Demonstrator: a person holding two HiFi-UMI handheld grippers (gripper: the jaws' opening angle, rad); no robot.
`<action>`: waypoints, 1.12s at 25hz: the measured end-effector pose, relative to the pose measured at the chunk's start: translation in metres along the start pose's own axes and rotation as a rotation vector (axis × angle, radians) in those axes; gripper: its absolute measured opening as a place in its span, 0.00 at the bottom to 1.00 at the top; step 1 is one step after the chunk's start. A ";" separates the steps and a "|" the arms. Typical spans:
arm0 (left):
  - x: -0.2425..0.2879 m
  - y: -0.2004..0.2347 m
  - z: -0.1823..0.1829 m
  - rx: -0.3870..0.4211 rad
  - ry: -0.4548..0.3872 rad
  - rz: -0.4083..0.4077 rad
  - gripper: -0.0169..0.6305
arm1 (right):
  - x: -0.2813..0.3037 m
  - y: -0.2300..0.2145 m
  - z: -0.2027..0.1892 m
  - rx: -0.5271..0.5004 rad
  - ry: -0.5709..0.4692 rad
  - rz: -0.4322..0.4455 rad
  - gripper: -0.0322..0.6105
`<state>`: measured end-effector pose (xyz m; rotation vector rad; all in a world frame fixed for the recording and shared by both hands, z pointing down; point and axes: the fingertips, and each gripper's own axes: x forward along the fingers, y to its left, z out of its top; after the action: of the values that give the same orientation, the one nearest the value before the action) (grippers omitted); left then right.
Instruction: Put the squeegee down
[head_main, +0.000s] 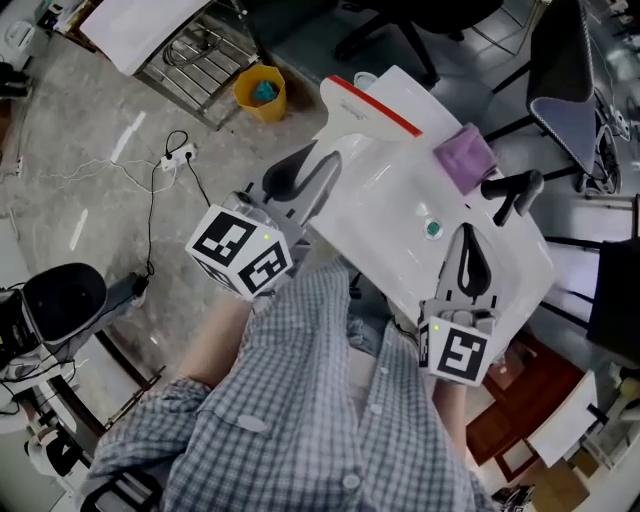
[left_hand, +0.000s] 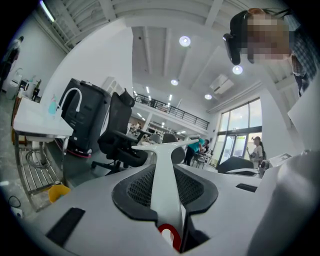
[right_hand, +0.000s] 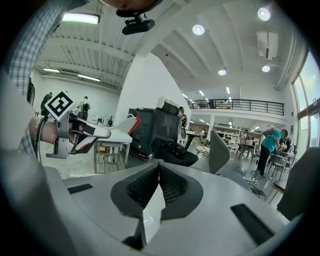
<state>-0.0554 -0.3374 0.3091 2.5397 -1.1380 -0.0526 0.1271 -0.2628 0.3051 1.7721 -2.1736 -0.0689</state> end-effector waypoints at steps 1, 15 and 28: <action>0.007 0.001 -0.002 0.003 0.009 -0.003 0.18 | 0.002 -0.004 -0.001 0.003 0.004 -0.004 0.06; 0.085 0.015 -0.032 0.048 0.129 -0.025 0.18 | 0.019 -0.031 -0.020 0.069 0.033 -0.027 0.06; 0.141 0.031 -0.066 0.083 0.228 -0.013 0.18 | 0.021 -0.051 -0.052 0.083 0.111 -0.024 0.06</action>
<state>0.0290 -0.4390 0.3962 2.5455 -1.0537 0.2798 0.1866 -0.2849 0.3467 1.8011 -2.1053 0.1137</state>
